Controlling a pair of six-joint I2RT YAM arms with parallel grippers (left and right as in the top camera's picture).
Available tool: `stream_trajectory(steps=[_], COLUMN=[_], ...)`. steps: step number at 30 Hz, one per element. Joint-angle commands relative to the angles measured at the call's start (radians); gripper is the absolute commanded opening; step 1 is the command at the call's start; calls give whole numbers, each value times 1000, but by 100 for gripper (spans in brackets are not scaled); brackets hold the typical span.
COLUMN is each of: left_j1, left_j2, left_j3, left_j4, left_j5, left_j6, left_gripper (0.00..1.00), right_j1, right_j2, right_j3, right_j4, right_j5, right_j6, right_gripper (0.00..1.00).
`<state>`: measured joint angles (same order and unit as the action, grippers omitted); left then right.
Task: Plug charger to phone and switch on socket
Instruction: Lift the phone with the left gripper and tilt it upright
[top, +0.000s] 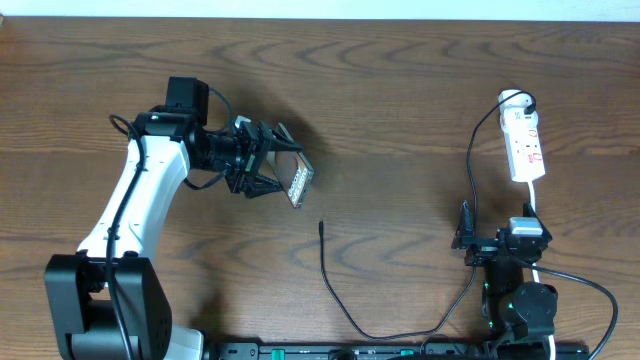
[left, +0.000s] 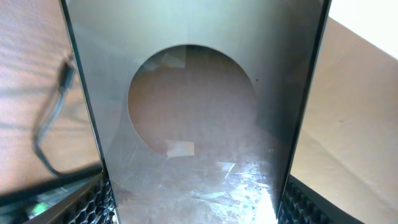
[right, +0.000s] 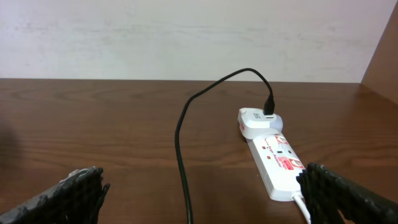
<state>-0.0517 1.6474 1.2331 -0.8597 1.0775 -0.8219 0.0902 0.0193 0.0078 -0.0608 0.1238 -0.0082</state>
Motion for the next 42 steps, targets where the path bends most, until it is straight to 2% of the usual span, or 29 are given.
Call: stream_trajectory(steps=[1, 12, 24, 42], left_j1=[1, 1, 2, 49], left_j2=[-31, -31, -31, -31], left_j3=[32, 32, 32, 32], left_j4=[0, 1, 2, 1], left_j5=[95, 216, 294, 303], left_j6=[-141, -317, -404, -410], left_gripper=[8, 7, 7, 8], right_j1=[9, 9, 9, 9], right_j2=[-1, -1, -1, -1], right_j3=[-3, -3, -2, -2], right_j4=[-2, -2, -2, -2], right_j5=[-2, -2, -2, -2], right_j6=[-8, -8, -8, -8], right_gripper=[99, 99, 99, 99])
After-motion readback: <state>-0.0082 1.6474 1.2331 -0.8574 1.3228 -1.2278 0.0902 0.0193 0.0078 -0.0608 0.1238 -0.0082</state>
